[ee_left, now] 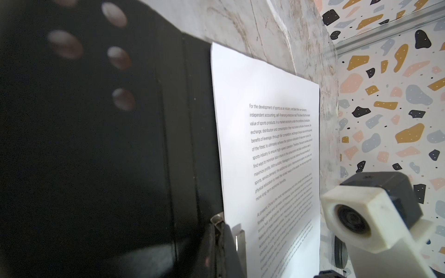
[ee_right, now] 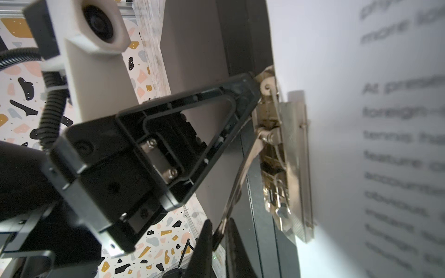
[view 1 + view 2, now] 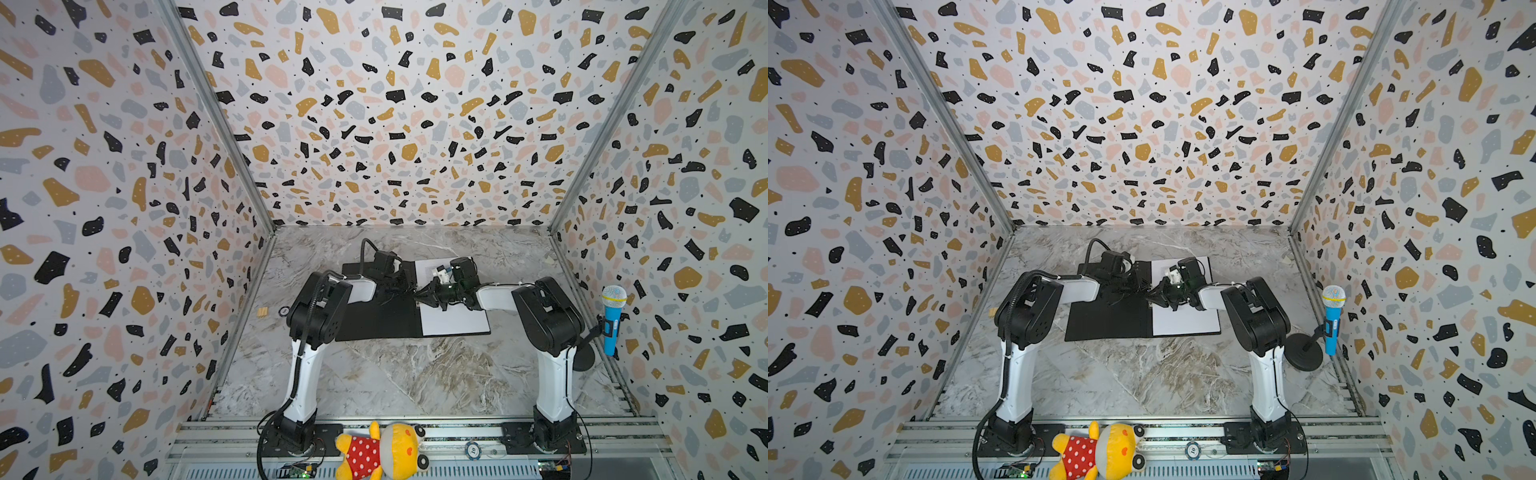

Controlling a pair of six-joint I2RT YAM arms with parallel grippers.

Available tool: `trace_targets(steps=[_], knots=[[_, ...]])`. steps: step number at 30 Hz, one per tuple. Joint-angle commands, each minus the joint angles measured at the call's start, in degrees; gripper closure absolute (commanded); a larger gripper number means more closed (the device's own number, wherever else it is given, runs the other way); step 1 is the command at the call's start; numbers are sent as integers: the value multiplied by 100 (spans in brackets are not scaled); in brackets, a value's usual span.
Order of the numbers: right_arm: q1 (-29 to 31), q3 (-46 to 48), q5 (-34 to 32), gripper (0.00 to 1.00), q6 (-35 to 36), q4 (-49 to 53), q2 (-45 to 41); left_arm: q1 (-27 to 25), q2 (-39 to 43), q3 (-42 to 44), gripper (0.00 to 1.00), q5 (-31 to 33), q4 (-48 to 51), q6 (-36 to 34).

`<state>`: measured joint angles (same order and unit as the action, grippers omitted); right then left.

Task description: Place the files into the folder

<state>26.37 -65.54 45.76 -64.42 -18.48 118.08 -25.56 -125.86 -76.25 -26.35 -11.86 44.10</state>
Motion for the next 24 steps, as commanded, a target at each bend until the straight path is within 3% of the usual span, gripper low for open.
trace_targets(steps=[1,12,24], knots=[[0,47,-41,90,197,54,-213,16,-307,143,99,199,456,-173],[-27,30,44,94,615,387,-268,13,-357,70,99,256,607,-257],[-44,-240,-333,96,1816,1432,-313,16,-411,13,99,299,702,-331]])
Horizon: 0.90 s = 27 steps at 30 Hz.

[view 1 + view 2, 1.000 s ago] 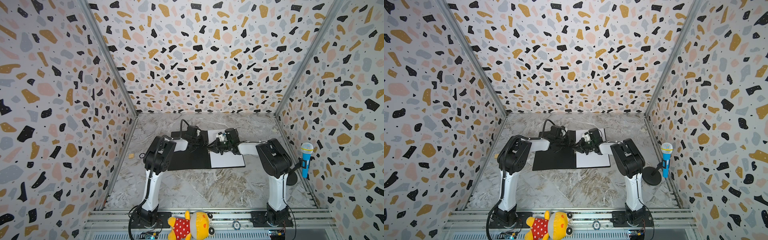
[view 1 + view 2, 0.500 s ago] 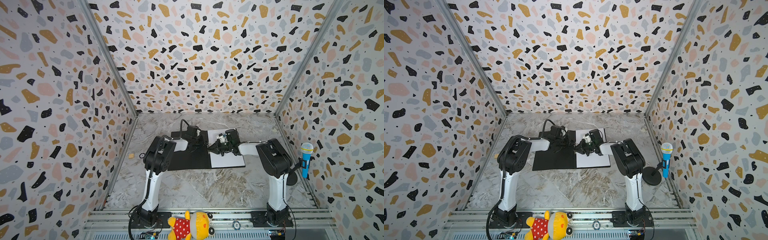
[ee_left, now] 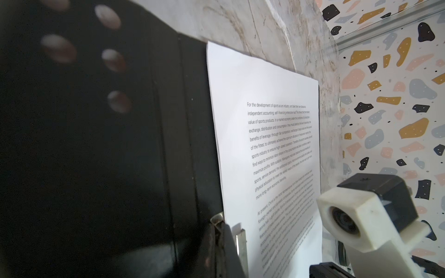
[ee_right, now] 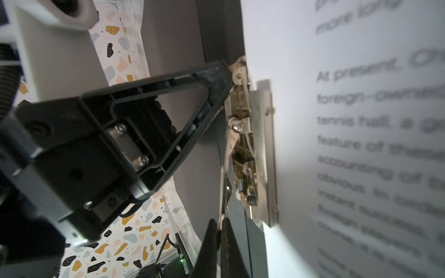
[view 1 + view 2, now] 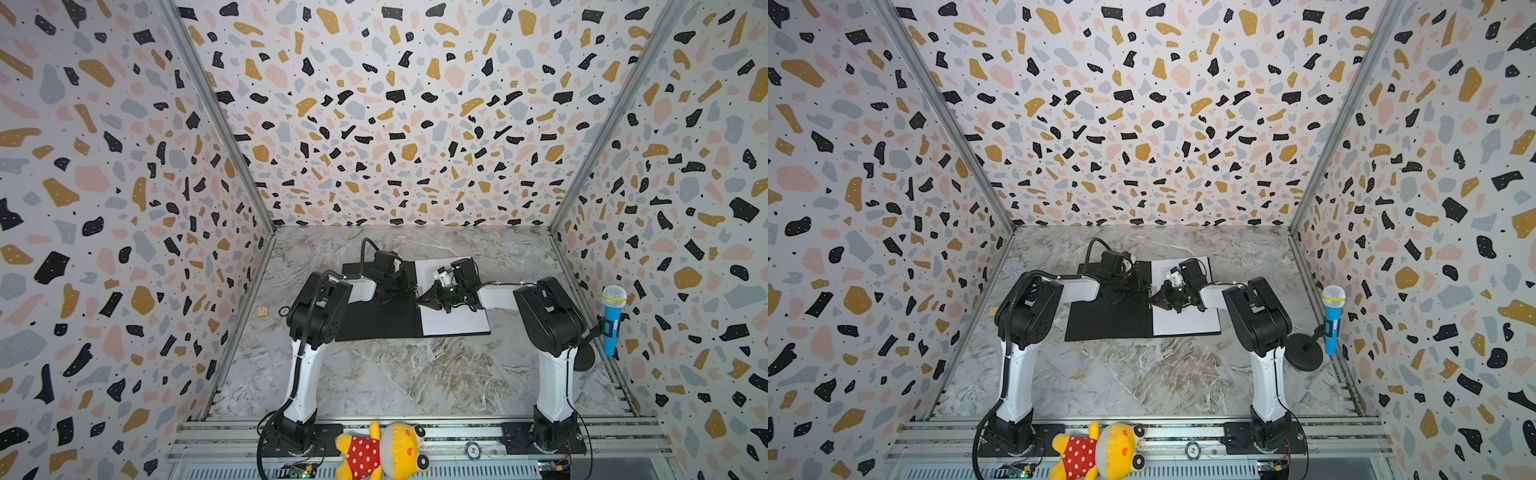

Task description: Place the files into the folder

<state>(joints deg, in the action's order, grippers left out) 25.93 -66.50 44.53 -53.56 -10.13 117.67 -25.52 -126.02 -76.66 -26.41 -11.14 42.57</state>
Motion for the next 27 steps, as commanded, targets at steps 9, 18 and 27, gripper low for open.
trace_targets(steps=[9,18,27], knots=[[51,-109,-410,96,1117,782,-157,11,-390,30,99,253,595,-125],[52,91,-586,96,1164,648,-165,11,-396,46,99,240,564,-103],[60,316,-726,96,1181,520,-108,11,-411,106,99,109,366,45]])
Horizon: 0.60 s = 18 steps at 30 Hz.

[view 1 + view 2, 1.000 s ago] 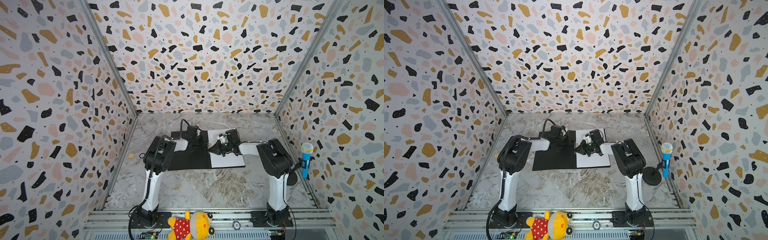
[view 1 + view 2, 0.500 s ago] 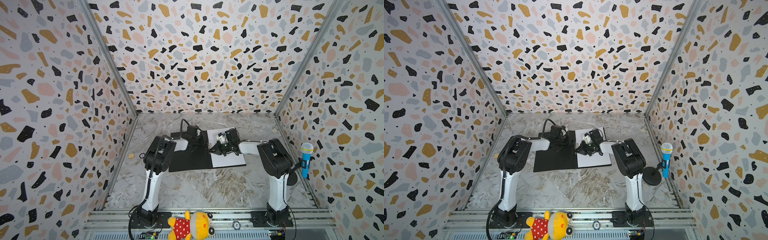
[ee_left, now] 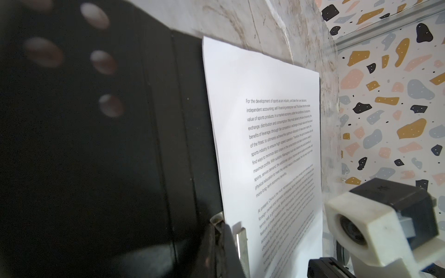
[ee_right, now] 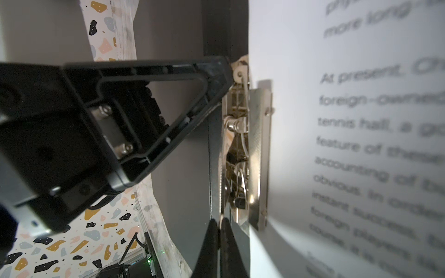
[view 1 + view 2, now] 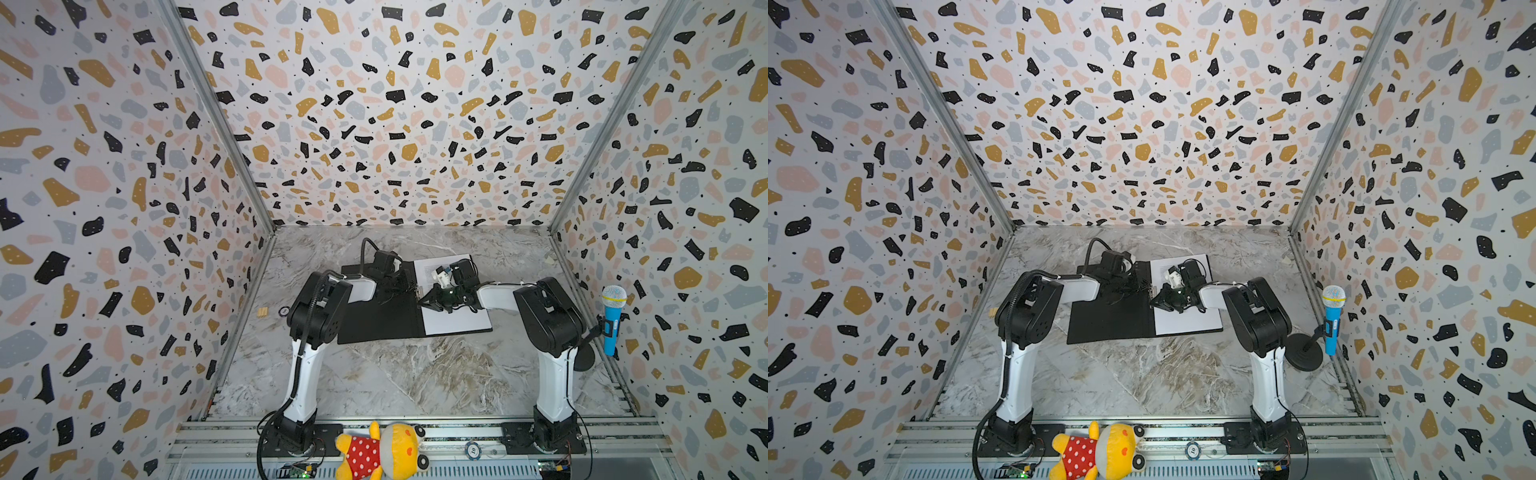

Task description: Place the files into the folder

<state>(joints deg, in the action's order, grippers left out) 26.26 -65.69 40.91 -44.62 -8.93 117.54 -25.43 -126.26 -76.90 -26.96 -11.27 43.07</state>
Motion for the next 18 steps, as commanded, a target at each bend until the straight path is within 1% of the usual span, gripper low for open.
trace_targets(steps=[1,9,18], knots=[[37,261,-387,96,289,392,-99,-3,-391,156,99,127,318,40],[151,372,-650,96,261,331,-14,1,-348,244,100,18,70,237],[169,416,-1054,96,432,567,72,3,-370,302,99,-131,-124,328]])
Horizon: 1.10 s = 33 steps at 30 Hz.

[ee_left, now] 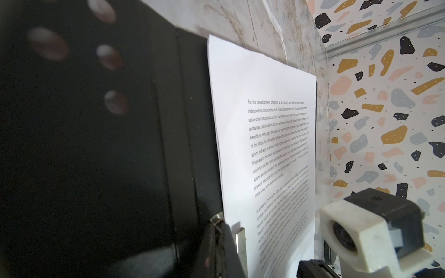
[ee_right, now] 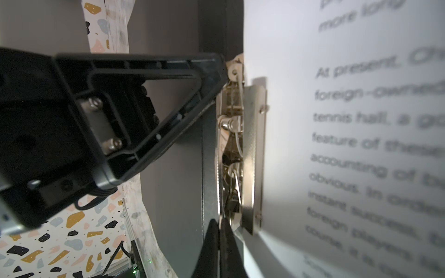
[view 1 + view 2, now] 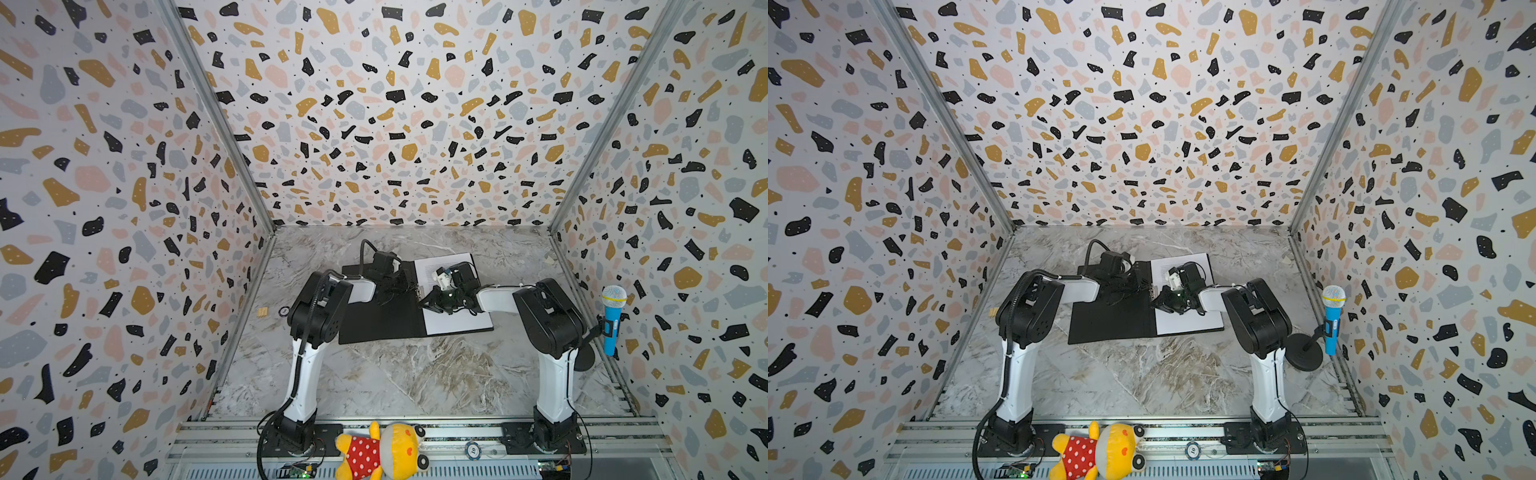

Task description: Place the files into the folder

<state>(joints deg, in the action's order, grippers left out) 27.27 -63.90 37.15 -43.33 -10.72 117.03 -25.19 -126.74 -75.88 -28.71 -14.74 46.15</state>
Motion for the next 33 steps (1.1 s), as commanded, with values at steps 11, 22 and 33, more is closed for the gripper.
trace_targets(steps=[11,22,33], knots=[[128,231,-861,95,295,795,293,-17,-279,254,99,-47,76,128],[196,213,-709,84,62,677,134,-12,-241,319,100,14,75,148],[198,211,-708,65,-94,712,-196,-9,-230,322,100,14,77,104]])
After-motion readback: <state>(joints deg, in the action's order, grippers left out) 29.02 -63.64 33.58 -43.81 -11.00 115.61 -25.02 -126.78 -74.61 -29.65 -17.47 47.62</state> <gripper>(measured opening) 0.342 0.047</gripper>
